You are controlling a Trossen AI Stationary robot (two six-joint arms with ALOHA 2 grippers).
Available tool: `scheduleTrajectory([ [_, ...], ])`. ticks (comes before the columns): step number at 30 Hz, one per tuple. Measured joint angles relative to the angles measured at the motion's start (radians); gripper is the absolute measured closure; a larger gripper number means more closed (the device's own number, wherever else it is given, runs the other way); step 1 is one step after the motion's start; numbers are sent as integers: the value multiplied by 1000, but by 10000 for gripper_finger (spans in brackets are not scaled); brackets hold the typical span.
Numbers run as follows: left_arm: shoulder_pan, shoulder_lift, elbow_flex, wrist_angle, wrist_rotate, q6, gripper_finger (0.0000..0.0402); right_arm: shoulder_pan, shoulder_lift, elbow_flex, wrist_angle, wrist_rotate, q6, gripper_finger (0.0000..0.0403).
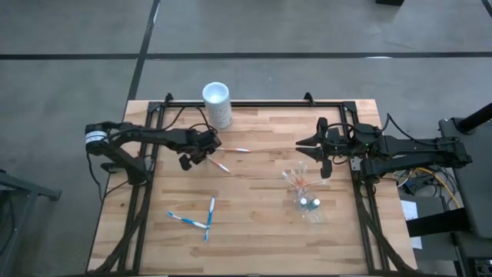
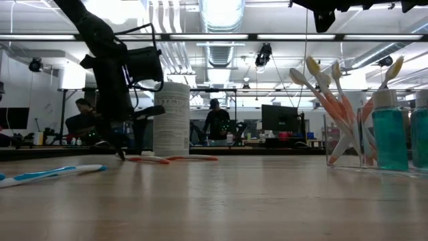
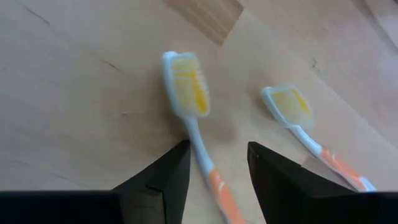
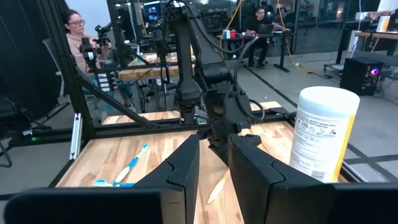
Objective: Pick & Place toothbrushing station
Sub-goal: Put the orange toothbrush into the top section of the transparent organizer
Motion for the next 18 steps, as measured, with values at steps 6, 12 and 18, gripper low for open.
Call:
scheduleTrajectory([
  [6, -4, 59, 41, -13, 21, 39, 240, 0, 0, 0, 0, 0, 0, 332],
  [12, -4, 67, 83, -83, 34, 111, 253, 0, 0, 0, 0, 0, 1, 330],
  [18, -4, 67, 87, -116, 60, 193, 281, 0, 0, 0, 0, 0, 1, 322],
])
